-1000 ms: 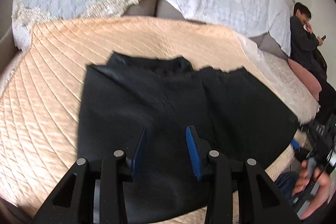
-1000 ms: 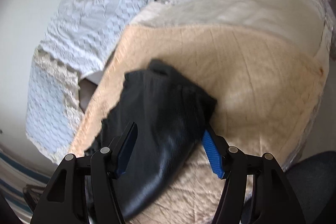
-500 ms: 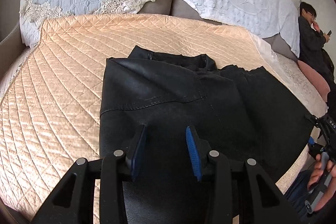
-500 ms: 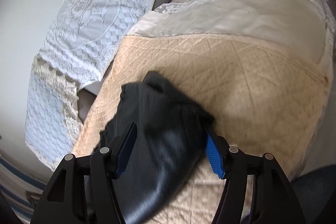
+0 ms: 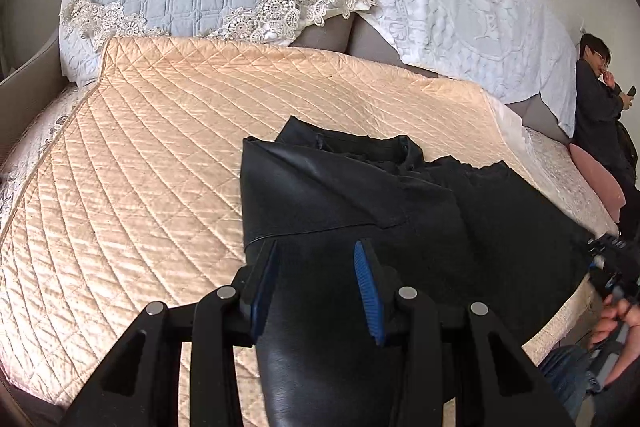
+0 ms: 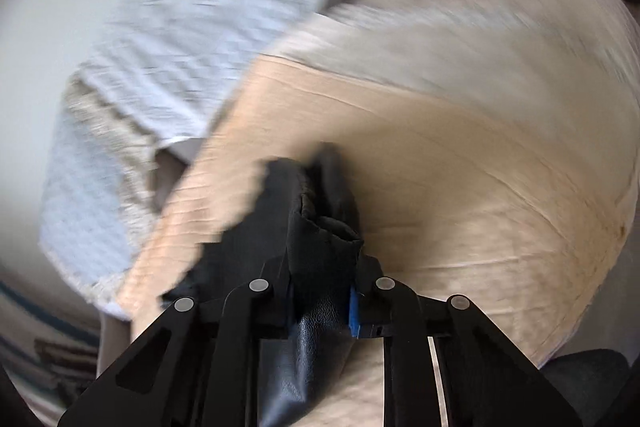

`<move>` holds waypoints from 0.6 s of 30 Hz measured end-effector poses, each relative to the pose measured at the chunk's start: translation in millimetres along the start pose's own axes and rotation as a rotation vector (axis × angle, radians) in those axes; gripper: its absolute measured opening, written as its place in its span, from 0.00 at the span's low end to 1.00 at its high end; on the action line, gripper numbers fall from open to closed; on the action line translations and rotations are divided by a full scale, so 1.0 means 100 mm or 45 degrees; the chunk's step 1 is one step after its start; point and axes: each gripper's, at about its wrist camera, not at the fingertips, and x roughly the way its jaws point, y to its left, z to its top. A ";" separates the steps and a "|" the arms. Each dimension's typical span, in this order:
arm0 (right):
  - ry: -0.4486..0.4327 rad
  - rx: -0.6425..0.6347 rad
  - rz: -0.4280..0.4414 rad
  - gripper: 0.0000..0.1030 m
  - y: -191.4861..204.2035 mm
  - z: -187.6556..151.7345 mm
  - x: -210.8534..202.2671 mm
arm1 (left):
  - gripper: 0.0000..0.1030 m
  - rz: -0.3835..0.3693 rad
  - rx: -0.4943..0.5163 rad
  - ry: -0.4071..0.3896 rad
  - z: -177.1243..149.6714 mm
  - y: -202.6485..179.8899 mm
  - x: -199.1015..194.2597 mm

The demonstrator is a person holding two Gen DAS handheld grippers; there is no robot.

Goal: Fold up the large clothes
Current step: 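Lift and fold the leg ends toward the waistband with the right gripper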

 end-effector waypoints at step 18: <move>0.604 -0.660 0.483 0.18 2.30 -1.97 0.64 | 0.38 0.082 -0.234 -0.101 -0.19 1.06 -0.62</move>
